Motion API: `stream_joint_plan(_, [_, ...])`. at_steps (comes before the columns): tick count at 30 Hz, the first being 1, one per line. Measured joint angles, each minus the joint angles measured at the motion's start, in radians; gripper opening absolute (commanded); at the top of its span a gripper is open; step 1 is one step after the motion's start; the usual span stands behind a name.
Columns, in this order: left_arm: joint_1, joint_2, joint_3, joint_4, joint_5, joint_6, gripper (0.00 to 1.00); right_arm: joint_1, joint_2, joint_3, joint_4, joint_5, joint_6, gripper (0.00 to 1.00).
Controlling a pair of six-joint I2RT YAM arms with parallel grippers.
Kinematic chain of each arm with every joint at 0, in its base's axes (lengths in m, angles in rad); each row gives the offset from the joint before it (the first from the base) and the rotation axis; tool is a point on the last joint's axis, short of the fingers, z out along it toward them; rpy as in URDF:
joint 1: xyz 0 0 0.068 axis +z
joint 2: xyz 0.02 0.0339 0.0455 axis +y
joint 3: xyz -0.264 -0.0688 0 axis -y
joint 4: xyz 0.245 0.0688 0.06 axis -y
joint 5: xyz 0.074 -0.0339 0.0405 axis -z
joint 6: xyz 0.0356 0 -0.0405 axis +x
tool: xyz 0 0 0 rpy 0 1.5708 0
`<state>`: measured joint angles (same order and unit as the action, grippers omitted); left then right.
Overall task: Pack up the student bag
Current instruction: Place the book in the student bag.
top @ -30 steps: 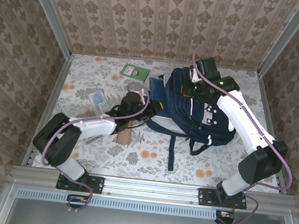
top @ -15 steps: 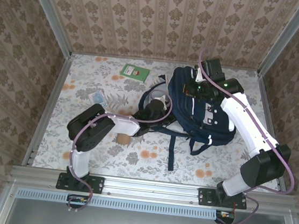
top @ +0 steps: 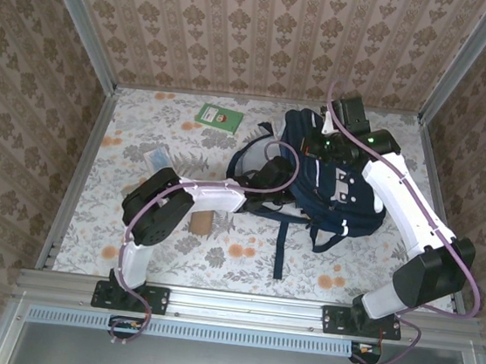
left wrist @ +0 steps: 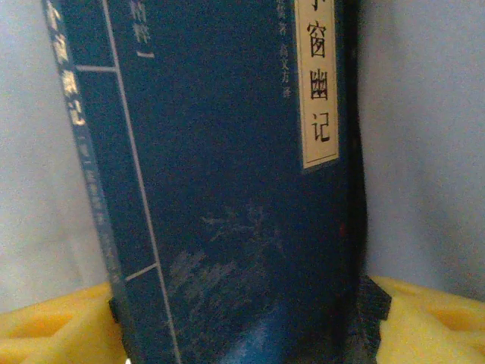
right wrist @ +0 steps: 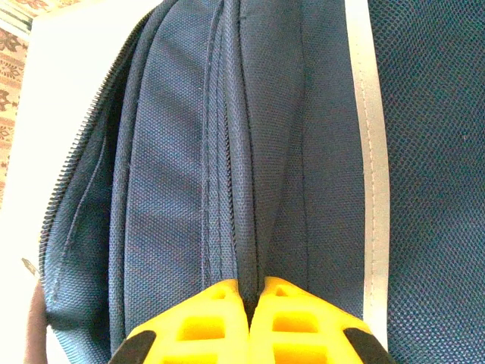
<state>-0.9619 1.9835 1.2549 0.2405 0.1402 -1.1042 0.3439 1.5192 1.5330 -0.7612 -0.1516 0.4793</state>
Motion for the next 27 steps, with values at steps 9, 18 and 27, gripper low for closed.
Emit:
stream_joint_plan(9, [0.018,-0.075,-0.002,-0.138,-0.047,0.089,0.78,-0.002,-0.005,-0.015,0.017,-0.014,-0.001,0.0])
stream_joint_plan(18, [0.074,-0.301,-0.067,-0.303,-0.089,0.199,0.78,-0.002,-0.028,-0.094,0.072,-0.023,-0.008,0.0])
stream_joint_plan(27, [0.2,-0.465,-0.085,-0.441,-0.078,0.319,0.78,0.004,-0.049,-0.203,0.177,-0.064,-0.007,0.0])
